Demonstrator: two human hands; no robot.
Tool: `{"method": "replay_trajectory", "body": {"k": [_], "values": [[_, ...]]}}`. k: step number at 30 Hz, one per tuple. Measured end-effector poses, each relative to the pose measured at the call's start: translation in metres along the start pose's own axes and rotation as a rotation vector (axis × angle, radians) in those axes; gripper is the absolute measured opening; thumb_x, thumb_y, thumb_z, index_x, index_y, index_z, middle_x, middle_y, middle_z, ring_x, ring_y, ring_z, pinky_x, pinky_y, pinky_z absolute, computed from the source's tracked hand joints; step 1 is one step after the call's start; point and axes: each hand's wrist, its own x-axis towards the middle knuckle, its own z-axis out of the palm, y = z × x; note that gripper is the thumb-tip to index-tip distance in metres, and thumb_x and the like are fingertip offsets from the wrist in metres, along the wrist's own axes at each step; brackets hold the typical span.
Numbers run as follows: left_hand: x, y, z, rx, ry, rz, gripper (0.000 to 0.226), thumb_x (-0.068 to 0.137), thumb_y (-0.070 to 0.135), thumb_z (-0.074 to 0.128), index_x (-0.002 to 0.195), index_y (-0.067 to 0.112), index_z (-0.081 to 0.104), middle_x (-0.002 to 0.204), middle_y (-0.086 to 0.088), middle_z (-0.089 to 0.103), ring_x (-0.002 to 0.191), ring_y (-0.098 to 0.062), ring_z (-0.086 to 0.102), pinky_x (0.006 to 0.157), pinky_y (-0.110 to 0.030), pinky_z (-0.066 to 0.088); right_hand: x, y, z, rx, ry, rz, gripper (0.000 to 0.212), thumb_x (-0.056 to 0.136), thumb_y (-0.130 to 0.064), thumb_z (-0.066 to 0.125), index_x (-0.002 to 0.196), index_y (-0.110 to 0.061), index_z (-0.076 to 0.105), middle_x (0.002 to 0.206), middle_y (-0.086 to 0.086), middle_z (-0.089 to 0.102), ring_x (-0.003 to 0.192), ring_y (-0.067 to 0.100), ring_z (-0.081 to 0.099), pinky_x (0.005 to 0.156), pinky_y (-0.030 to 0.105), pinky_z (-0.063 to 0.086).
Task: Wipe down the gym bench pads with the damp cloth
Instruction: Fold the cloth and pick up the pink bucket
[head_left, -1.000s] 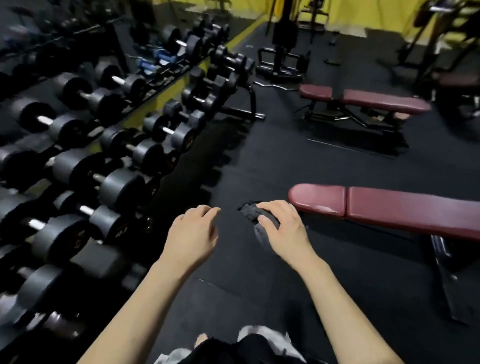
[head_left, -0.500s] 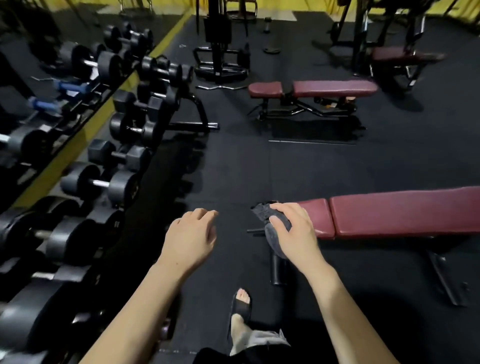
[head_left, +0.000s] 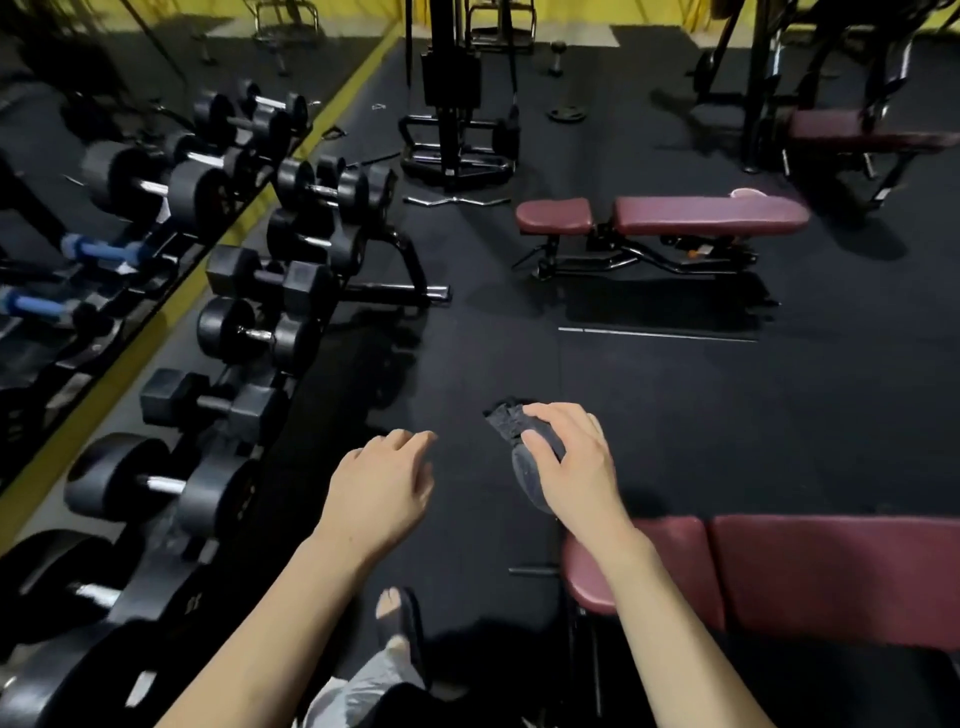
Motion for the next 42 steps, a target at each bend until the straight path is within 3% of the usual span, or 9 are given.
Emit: {"method": "replay_trajectory", "body": {"k": [8,11,16,22,30,34,42], "values": [[0.188,-0.064,0.002,-0.063,-0.041,0.042,0.043,0.102,0.037,0.042,0.144,0.032,0.049,0.136,0.006,0.059,0.116,-0.023,0.060,0.088,-0.038,0.051,0.161,0.012,0.074,-0.042,0.050,0.030,0.027,0.097,-0.019,0.065,0.121,-0.030,0.069,0.119,-0.022,0.059,0.113,0.002,0.050,0.103,0.034,0.045],[0.272,-0.095,-0.016,-0.044,-0.052,0.106,0.043,0.102,0.037,0.041,0.145,0.030,0.048,0.132,0.005,0.060,0.113,-0.023,0.059,0.084,-0.038,0.049,0.232,0.001,0.104,-0.033,0.072,0.110,0.026,0.098,-0.018,0.065,0.121,-0.030,0.068,0.119,-0.022,0.059,0.114,0.003,0.050,0.103,0.037,0.046],[0.383,-0.130,-0.028,-0.051,-0.057,0.145,0.036,0.101,0.032,0.043,0.135,0.027,0.053,0.119,0.004,0.063,0.103,-0.024,0.061,0.073,-0.035,0.045,0.335,-0.012,0.148,-0.053,0.052,0.165,0.025,0.098,-0.022,0.063,0.120,-0.034,0.067,0.120,-0.027,0.056,0.116,0.000,0.049,0.105,0.031,0.042],[0.482,-0.160,-0.023,-0.136,-0.083,0.153,0.040,0.101,0.033,0.045,0.141,0.030,0.051,0.124,0.006,0.063,0.108,-0.021,0.063,0.077,-0.037,0.053,0.439,0.005,0.180,-0.041,0.076,0.150,0.027,0.095,-0.017,0.068,0.116,-0.033,0.067,0.116,-0.023,0.061,0.113,0.010,0.058,0.100,0.038,0.050],[0.669,-0.193,-0.001,-0.159,-0.086,0.076,0.042,0.102,0.035,0.044,0.144,0.034,0.049,0.133,0.012,0.060,0.117,-0.016,0.060,0.084,-0.034,0.051,0.619,0.071,0.218,0.006,0.069,0.150,0.028,0.095,-0.012,0.069,0.117,-0.028,0.068,0.114,-0.020,0.062,0.111,0.007,0.060,0.098,0.039,0.052],[0.789,-0.188,0.003,-0.149,-0.111,0.042,0.042,0.101,0.036,0.045,0.143,0.034,0.050,0.134,0.011,0.060,0.120,-0.017,0.060,0.088,-0.037,0.051,0.737,0.111,0.227,-0.031,-0.012,0.116,0.027,0.095,-0.017,0.070,0.118,-0.030,0.066,0.116,-0.021,0.061,0.114,0.008,0.060,0.099,0.039,0.051],[0.983,-0.206,-0.009,-0.227,-0.062,-0.095,0.033,0.098,0.034,0.049,0.130,0.035,0.058,0.126,0.012,0.062,0.110,-0.017,0.064,0.081,-0.036,0.055,0.950,0.155,0.253,0.008,-0.037,0.128,0.027,0.095,-0.020,0.069,0.118,-0.034,0.065,0.118,-0.024,0.061,0.116,0.001,0.058,0.104,0.036,0.048]]}}
